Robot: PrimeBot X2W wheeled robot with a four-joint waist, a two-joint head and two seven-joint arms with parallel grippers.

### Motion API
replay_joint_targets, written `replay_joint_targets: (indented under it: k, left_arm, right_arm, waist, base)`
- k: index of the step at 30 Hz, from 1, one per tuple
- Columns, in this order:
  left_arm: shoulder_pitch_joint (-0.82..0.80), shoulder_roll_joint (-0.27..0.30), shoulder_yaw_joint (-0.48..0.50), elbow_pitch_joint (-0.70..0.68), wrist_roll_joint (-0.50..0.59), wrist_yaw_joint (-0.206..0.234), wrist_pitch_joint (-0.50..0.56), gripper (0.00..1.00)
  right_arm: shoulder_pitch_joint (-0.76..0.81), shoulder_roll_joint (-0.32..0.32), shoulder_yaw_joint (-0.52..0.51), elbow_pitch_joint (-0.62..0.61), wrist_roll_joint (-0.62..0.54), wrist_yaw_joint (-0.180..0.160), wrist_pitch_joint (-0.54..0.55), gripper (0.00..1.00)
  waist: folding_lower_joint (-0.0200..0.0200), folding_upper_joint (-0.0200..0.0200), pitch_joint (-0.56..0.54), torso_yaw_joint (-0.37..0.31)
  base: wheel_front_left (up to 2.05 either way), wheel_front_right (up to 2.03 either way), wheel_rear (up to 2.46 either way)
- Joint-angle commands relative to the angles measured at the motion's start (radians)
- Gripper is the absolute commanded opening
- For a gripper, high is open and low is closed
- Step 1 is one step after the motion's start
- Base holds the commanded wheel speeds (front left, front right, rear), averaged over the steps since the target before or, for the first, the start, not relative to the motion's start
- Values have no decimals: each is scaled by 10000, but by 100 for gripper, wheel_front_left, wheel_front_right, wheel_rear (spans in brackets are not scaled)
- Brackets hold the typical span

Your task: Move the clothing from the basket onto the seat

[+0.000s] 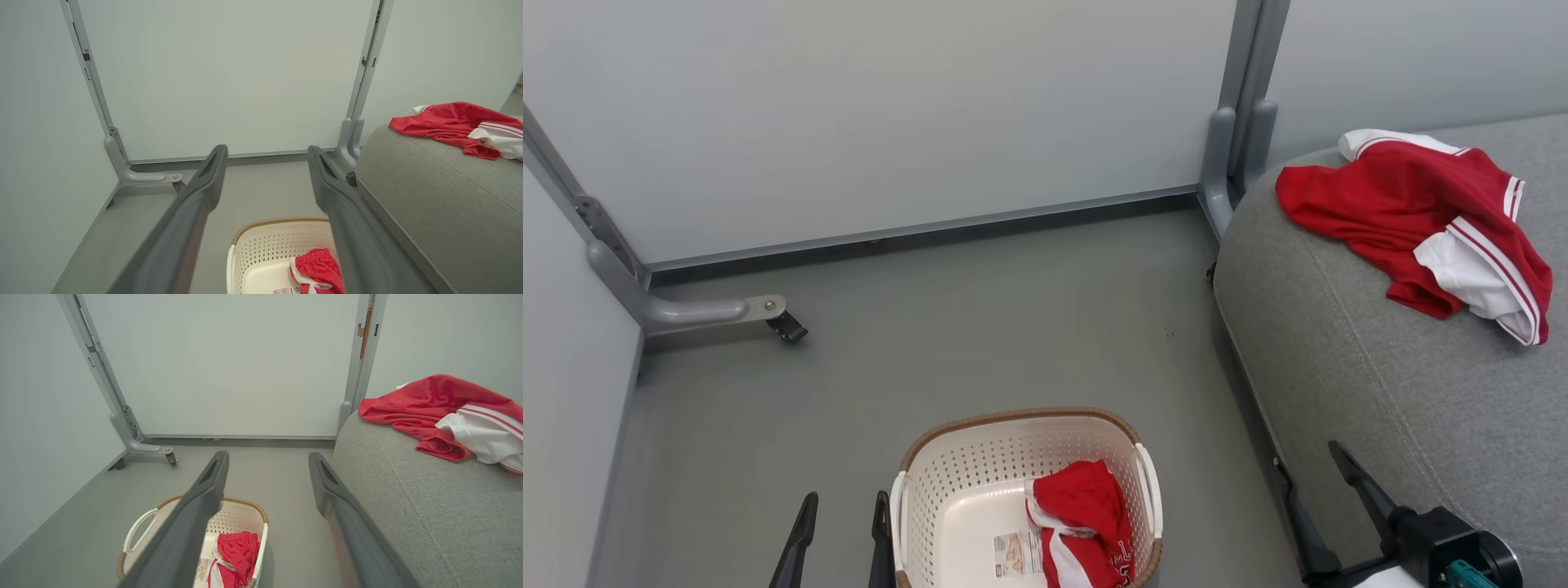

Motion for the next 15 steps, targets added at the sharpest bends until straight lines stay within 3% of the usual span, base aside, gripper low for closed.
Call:
replay_joint_targets:
  k: [1, 6, 15]
  left_arm:
    - [-200, -1, -28, 0, -117, -1, -1, 100]
    - [-407, 1, -114, 31, -98, 3, -1, 100]
    - [-2198, 1, -227, 179, 278, -409, -1, 100]
  right_arm:
    - [-125, -63, -38, -59, 36, -10, -6, 100]
    - [-311, -99, -143, -227, 66, -10, -6, 100]
    - [-1589, -125, -520, -829, 85, -10, -6, 100]
  waist:
    - [0, -1, 236, -61]
    - [0, -1, 852, -145]
    - [0, -1, 3686, -172]
  base:
    - [0, 0, 0]
    - [0, 0, 0]
    - [0, 0, 0]
